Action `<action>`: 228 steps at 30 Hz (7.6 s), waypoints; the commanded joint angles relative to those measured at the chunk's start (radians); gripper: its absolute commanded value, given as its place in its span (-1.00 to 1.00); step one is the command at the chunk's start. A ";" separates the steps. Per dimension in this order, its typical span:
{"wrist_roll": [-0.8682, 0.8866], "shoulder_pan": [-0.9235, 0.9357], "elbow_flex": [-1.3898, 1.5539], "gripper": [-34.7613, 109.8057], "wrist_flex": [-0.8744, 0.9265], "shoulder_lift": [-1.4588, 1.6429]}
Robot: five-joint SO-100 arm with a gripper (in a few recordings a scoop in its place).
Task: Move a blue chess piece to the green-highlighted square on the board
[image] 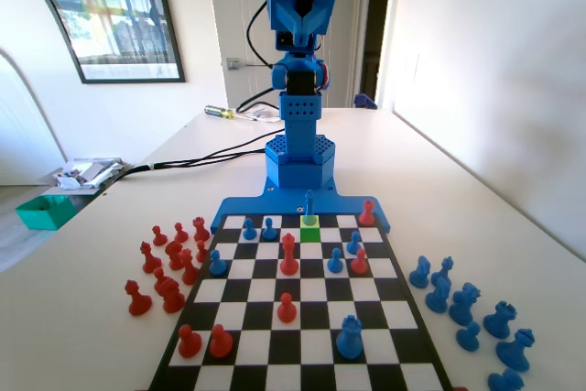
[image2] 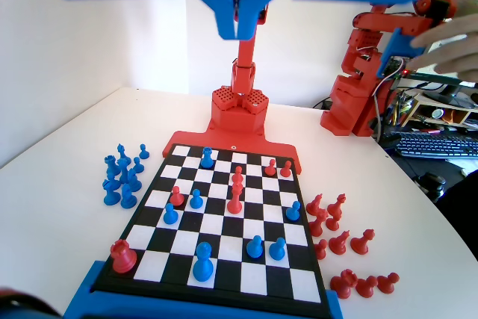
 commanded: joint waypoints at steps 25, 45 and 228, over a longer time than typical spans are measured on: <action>-0.071 -0.005 -0.014 -0.51 -0.017 0.002; -0.706 0.046 -0.523 -0.51 0.256 -0.663; -0.678 -0.072 -0.302 -0.50 0.049 -0.983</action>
